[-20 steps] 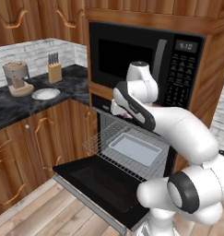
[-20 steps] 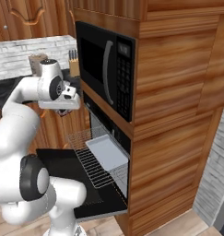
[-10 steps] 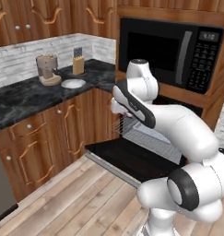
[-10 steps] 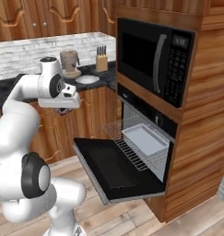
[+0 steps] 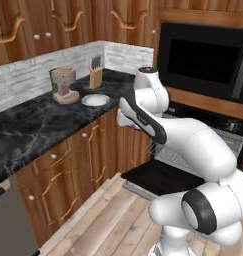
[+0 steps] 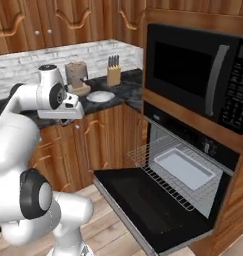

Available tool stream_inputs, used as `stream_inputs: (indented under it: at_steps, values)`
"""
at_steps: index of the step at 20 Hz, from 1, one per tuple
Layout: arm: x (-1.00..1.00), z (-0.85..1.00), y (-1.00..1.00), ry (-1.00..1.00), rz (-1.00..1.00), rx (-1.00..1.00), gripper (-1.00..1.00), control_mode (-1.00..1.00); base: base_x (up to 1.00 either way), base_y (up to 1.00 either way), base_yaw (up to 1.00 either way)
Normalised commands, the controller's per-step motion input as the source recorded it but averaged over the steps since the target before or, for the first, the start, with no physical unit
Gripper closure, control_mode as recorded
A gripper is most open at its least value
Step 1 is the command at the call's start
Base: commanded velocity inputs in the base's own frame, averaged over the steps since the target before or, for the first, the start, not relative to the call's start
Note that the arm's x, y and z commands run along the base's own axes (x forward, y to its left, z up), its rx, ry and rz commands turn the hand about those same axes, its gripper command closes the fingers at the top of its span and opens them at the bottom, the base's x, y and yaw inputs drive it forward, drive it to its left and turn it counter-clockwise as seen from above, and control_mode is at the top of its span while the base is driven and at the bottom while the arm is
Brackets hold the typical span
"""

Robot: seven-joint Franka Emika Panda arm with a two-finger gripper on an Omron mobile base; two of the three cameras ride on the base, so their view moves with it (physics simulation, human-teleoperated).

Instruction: Take the baked cake out of the oven and place it on the plate for cooling. Then close the oven door.

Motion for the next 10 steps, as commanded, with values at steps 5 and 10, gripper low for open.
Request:
stream_inputs:
  at_steps: [5, 10]
  values:
    - [0.0, 0.0, 0.0, 0.0, 0.0, 0.0, 1.0, 1.0, 0.62, 0.73, -0.34]
    - [0.0, 0.0, 0.0, 0.0, 0.0, 0.0, 1.0, 1.0, 0.5, 0.65, -0.36]
